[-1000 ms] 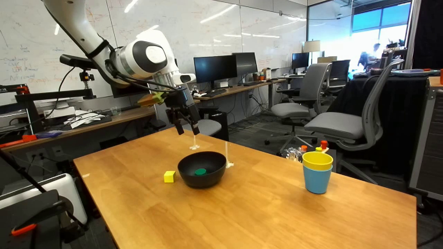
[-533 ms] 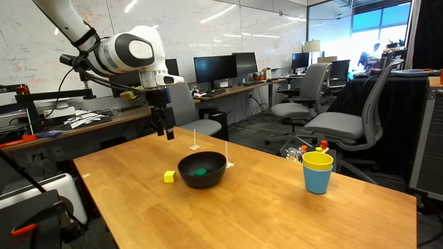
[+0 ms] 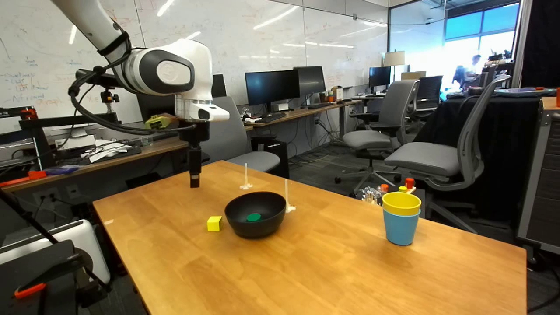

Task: Put the green and yellow blocks one at a time in the bowl

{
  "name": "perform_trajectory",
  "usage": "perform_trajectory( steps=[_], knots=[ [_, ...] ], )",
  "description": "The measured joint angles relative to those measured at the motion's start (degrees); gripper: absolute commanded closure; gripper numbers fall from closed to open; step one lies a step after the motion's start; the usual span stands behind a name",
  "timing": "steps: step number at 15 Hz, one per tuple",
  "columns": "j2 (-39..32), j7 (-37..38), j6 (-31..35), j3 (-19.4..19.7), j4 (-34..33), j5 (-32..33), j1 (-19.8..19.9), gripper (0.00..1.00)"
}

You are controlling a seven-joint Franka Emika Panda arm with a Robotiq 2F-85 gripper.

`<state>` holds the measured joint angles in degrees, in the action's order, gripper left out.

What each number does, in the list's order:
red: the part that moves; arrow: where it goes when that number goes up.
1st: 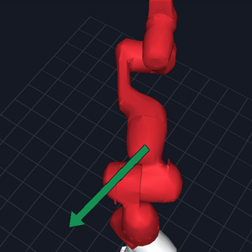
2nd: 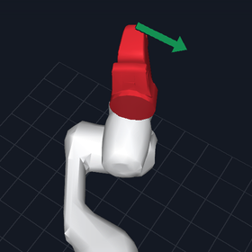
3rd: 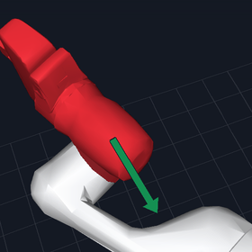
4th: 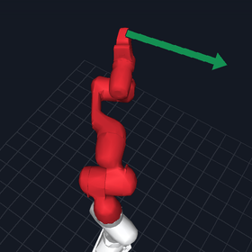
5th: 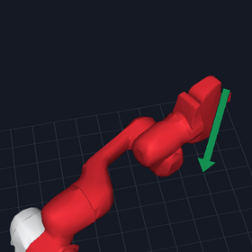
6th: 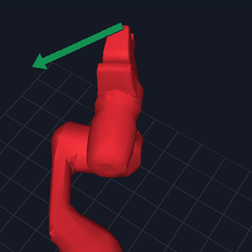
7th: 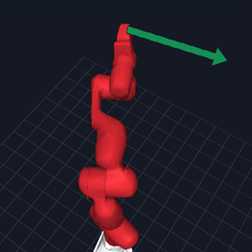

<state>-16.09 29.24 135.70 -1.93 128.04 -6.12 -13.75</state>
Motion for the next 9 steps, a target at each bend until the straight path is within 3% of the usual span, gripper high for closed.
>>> perform_trajectory(
  steps=[9],
  knots=[
    [-5.06, 7.31, 4.23, 1.14, -0.21, -0.09, 2.10, 0.00]
  ],
)
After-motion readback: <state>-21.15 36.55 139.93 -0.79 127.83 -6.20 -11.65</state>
